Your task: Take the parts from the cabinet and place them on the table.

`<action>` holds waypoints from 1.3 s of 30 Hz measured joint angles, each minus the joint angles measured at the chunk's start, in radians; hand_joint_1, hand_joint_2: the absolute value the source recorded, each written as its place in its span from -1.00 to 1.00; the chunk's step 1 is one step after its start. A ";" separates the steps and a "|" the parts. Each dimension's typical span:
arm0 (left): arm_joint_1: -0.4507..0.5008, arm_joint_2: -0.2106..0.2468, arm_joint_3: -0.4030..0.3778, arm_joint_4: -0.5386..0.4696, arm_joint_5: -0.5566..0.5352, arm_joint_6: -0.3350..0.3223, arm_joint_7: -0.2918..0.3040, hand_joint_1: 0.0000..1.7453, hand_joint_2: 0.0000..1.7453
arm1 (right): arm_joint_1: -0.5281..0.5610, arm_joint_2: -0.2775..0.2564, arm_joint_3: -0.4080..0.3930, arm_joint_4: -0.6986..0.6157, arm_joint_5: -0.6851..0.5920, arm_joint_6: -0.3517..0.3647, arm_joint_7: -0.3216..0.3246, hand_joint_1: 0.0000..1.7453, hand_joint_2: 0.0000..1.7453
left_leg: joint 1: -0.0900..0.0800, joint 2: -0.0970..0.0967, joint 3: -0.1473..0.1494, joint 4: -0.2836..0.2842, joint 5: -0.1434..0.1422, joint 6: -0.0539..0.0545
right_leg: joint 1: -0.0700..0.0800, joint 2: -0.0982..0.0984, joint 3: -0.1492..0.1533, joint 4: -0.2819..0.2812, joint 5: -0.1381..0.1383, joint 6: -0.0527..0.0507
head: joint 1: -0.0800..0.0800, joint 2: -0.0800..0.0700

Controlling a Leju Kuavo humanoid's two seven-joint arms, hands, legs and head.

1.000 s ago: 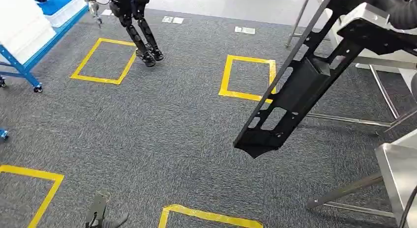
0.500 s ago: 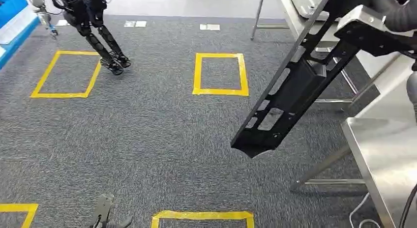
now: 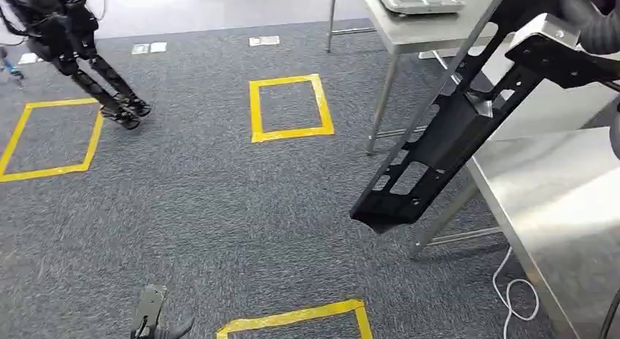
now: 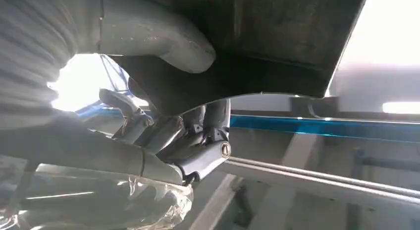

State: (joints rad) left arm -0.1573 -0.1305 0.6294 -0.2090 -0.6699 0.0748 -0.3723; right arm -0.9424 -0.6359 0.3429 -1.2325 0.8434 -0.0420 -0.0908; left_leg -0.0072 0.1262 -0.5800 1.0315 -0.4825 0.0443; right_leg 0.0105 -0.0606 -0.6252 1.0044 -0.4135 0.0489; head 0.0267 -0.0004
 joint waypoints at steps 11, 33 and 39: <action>0.004 0.006 0.000 0.000 -0.002 0.004 0.000 -1.00 1.00 | 0.002 0.008 -0.010 -0.003 -0.003 -0.006 -0.006 1.00 1.00 | 0.041 -0.167 -0.042 0.077 0.004 -0.038 | -0.030 0.149 0.000 0.011 0.003 -0.035 | -0.004 0.000; -0.007 0.008 0.000 -0.001 -0.004 0.000 -0.003 -1.00 1.00 | 0.041 -0.026 -0.044 -0.002 -0.017 -0.020 -0.004 1.00 1.00 | 0.021 -0.046 -0.005 0.035 -0.034 -0.026 | -0.036 0.047 -0.006 0.007 0.003 -0.014 | 0.003 0.000; 0.001 0.012 0.000 -0.001 -0.003 0.001 -0.005 -1.00 1.00 | 0.050 -0.016 -0.050 -0.003 -0.017 -0.023 -0.007 1.00 1.00 | 0.024 -0.129 -0.156 0.301 -0.121 -0.028 | -0.031 0.123 -0.002 0.008 0.003 -0.039 | -0.006 0.000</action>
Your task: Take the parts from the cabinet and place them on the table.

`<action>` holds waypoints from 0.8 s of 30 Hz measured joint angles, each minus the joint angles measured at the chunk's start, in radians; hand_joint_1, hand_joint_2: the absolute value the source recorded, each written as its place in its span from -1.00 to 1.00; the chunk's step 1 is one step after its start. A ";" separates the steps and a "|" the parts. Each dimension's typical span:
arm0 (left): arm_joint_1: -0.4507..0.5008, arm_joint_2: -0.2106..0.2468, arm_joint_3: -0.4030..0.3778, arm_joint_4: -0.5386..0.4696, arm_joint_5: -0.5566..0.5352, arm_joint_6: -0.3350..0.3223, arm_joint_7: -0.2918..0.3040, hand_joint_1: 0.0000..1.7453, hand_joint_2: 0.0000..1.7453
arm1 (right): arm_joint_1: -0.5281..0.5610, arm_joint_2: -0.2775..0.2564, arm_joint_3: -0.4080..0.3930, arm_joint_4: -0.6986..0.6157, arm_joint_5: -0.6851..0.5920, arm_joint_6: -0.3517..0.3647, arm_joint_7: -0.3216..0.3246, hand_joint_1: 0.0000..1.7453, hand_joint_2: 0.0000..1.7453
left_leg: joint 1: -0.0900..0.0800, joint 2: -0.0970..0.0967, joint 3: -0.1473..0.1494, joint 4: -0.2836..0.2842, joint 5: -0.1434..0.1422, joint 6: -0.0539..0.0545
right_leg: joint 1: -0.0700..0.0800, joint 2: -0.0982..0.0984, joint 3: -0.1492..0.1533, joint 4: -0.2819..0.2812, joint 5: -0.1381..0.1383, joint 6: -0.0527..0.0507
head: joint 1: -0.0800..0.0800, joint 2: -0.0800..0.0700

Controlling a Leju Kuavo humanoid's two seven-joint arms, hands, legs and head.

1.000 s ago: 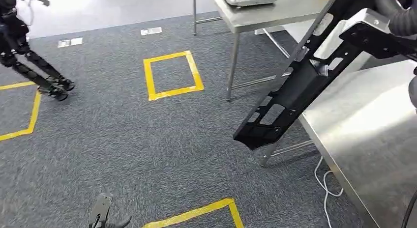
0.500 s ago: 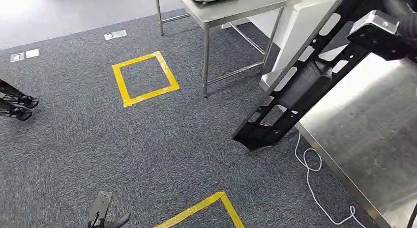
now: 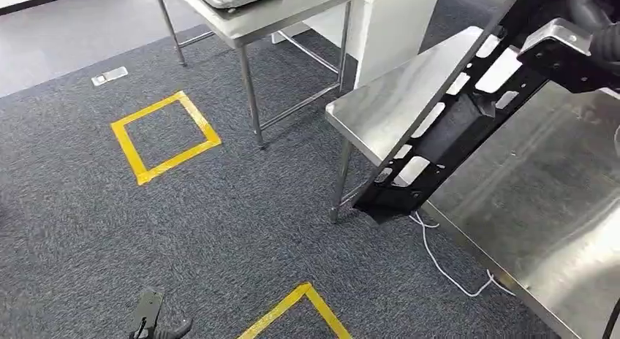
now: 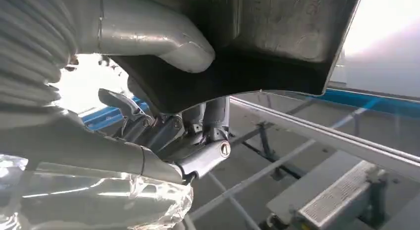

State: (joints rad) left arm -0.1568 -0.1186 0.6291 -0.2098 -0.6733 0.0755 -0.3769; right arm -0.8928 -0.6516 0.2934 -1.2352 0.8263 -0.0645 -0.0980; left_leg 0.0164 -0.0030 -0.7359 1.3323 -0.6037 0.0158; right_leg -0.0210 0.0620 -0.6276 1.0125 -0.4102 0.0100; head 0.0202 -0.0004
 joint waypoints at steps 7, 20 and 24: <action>-0.001 0.001 0.000 0.000 0.000 0.000 -0.002 -1.00 1.00 | -0.002 -0.004 -0.007 0.005 0.006 0.000 0.003 1.00 1.00 | 0.001 -0.059 0.111 -0.270 0.140 0.016 | 0.006 0.079 -0.019 0.000 0.007 0.033 | 0.001 0.000; 0.004 -0.008 0.000 0.000 0.002 -0.004 -0.005 -1.00 1.00 | -0.053 -0.016 -0.011 0.052 0.041 0.017 0.010 1.00 1.00 | -0.010 0.090 0.127 -0.292 0.140 0.027 | 0.012 -0.124 0.002 -0.002 -0.003 0.072 | 0.009 0.000; 0.003 -0.009 0.000 0.000 0.001 -0.004 -0.006 -1.00 1.00 | -0.071 -0.024 -0.011 0.064 0.044 0.018 0.010 1.00 1.00 | -0.009 0.115 0.138 -0.292 0.127 0.009 | -0.006 -0.085 0.003 -0.004 0.000 0.032 | 0.006 0.000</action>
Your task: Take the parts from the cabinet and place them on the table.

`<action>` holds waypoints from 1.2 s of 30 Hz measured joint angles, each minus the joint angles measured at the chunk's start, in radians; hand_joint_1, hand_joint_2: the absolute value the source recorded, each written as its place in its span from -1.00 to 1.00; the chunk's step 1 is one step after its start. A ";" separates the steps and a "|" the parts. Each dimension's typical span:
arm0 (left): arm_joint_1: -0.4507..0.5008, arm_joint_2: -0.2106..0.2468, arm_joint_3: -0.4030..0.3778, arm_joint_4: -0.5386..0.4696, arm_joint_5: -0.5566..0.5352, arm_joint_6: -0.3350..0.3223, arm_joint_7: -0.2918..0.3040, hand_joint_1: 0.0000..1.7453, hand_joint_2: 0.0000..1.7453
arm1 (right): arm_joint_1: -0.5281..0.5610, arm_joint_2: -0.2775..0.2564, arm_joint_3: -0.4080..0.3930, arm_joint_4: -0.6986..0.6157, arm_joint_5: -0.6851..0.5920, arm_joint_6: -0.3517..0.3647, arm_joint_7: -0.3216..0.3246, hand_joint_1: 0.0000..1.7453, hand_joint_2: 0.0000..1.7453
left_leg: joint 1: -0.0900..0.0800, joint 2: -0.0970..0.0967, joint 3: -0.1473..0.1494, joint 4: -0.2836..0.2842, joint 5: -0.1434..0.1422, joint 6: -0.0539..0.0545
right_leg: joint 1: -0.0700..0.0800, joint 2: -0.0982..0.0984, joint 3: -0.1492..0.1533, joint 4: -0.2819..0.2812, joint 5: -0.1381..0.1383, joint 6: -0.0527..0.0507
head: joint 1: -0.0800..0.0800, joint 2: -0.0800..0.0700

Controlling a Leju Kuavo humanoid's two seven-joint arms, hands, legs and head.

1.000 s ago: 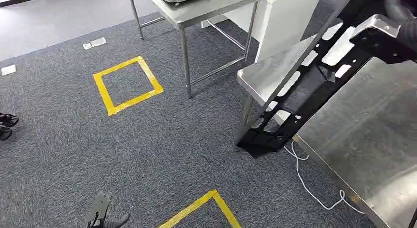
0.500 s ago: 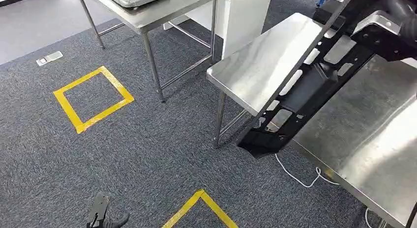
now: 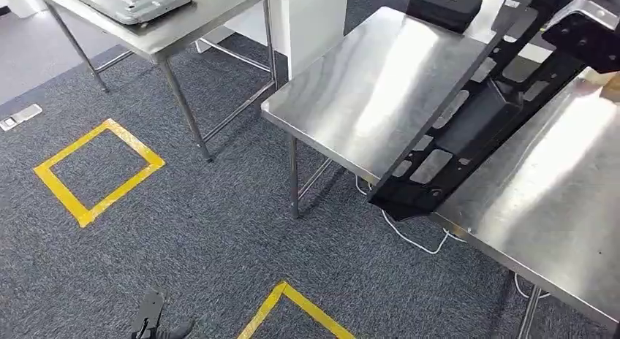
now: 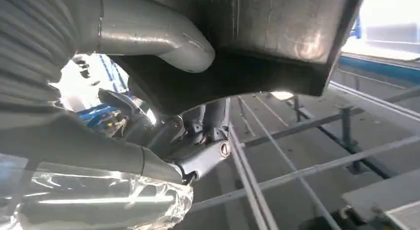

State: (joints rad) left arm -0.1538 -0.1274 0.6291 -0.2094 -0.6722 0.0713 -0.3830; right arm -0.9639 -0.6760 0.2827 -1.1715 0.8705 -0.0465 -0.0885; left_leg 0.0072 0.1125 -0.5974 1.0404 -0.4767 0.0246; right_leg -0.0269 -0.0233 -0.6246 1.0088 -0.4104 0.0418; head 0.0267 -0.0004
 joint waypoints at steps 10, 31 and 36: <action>0.010 0.001 0.000 0.000 0.000 -0.001 -0.001 -1.00 1.00 | -0.020 0.018 0.014 0.013 0.004 0.001 0.000 1.00 1.00 | 0.013 -0.124 -0.036 0.034 0.026 0.001 | 0.007 0.073 0.001 0.007 -0.004 -0.027 | -0.009 0.000; 0.013 -0.008 0.000 0.000 0.000 -0.006 -0.006 -1.00 1.00 | -0.185 0.018 0.129 0.135 0.045 0.011 0.023 1.00 1.00 | -0.007 -0.134 -0.032 0.012 0.025 0.017 | 0.024 0.074 -0.006 0.007 -0.003 -0.008 | -0.008 0.000; 0.013 -0.008 0.000 0.001 -0.016 -0.011 0.006 -1.00 1.00 | -0.199 0.014 0.150 0.164 0.053 0.002 0.027 1.00 1.00 | -0.004 -0.134 -0.031 0.011 0.025 0.017 | 0.027 0.074 -0.006 0.007 -0.003 -0.008 | -0.008 0.000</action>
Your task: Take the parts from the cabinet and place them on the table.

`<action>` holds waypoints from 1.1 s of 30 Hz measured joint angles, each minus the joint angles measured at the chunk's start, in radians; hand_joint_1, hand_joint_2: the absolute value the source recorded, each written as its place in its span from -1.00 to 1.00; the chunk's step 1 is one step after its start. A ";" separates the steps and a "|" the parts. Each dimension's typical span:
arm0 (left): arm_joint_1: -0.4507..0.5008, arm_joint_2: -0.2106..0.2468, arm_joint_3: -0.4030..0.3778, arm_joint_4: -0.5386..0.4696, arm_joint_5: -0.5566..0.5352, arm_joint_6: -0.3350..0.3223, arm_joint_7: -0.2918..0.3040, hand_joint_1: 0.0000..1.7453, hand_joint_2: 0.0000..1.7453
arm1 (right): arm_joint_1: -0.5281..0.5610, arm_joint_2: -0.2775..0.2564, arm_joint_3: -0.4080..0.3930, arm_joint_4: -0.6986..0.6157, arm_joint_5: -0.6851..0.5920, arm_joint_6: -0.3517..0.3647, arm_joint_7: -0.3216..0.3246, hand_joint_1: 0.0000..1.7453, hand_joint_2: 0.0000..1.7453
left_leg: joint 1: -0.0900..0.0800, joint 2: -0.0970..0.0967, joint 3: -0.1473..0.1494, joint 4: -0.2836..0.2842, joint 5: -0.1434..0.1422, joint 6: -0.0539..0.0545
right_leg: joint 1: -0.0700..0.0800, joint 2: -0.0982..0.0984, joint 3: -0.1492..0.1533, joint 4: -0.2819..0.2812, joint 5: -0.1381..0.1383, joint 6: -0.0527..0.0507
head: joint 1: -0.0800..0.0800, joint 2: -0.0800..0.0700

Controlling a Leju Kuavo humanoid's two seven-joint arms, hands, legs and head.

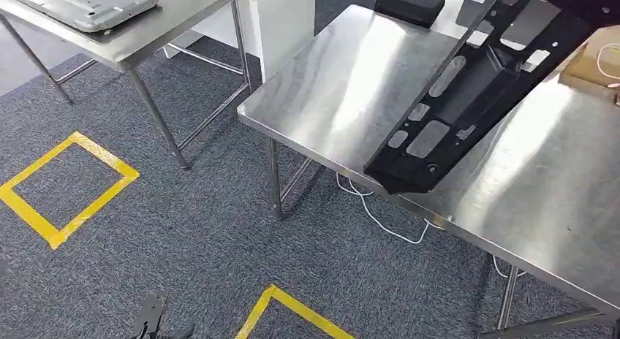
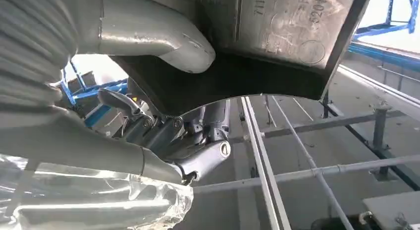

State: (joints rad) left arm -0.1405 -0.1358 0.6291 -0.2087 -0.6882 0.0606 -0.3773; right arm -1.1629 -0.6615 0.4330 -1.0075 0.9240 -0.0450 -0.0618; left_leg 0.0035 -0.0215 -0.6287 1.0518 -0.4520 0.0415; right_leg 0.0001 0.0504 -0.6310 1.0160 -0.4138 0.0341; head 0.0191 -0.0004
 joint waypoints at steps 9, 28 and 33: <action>0.000 0.000 -0.001 0.000 -0.003 -0.006 0.008 -1.00 1.00 | -0.006 -0.011 0.023 0.025 0.011 -0.013 0.002 1.00 1.00 | 0.001 0.000 0.000 0.000 0.000 0.000 | 0.001 0.000 0.000 0.000 0.000 0.000 | 0.000 0.000; 0.000 0.000 -0.004 0.000 -0.010 -0.023 0.025 -1.00 1.00 | -0.012 -0.012 0.049 0.055 0.016 -0.056 0.011 1.00 1.00 | -0.001 0.000 0.000 0.001 0.000 0.000 | -0.001 0.000 0.001 0.000 0.000 0.000 | 0.000 0.000; 0.000 0.000 -0.004 0.000 -0.009 -0.019 0.026 -1.00 1.00 | -0.013 -0.003 0.053 0.063 0.017 -0.063 0.013 1.00 1.00 | -0.002 0.000 -0.002 0.001 -0.001 0.001 | -0.005 0.000 0.001 0.000 0.001 0.001 | 0.000 0.000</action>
State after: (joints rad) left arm -0.1405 -0.1358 0.6252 -0.2090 -0.6973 0.0416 -0.3513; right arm -1.1759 -0.6645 0.4856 -0.9441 0.9411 -0.1076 -0.0484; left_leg 0.0015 -0.0215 -0.6304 1.0532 -0.4528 0.0429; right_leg -0.0045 0.0504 -0.6302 1.0156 -0.4129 0.0354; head 0.0187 -0.0004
